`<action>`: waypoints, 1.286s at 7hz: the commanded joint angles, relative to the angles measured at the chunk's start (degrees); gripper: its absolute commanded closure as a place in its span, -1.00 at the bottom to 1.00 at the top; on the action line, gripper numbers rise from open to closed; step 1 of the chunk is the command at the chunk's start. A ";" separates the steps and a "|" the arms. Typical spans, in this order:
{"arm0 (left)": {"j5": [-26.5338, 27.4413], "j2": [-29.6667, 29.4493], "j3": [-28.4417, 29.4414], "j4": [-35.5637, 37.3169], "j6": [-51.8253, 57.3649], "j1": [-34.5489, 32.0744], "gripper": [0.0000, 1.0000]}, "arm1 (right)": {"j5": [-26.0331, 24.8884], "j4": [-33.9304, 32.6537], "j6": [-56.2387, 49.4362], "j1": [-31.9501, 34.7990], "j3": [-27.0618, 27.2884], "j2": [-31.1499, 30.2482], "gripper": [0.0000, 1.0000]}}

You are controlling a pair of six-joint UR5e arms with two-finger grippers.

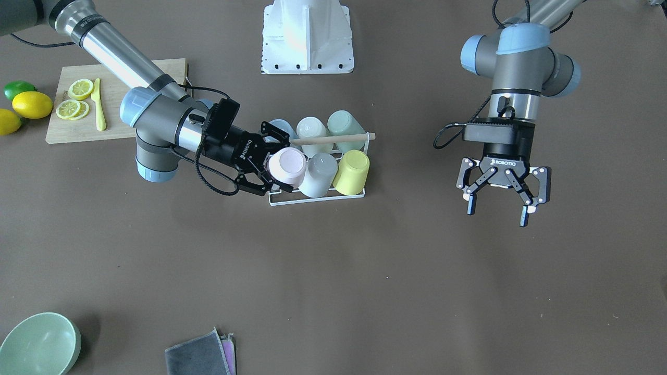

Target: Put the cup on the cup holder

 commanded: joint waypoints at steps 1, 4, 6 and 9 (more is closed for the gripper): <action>-17.31 0.21 -0.01 12.25 0.12 -9.90 -0.96 | 0.28 -0.09 0.23 0.13 0.05 -0.07 -0.99; -26.36 -0.05 -0.36 28.09 0.12 -14.68 -0.96 | 0.28 -0.09 0.15 0.13 0.05 -0.34 -0.99; -29.84 -0.93 -0.36 36.53 0.12 -17.83 -0.96 | 2.37 -0.26 0.23 1.26 0.05 -0.16 -0.99; -37.25 -1.11 -0.45 44.19 0.73 -23.99 -0.96 | 14.38 -8.14 0.41 9.85 1.80 1.67 -0.99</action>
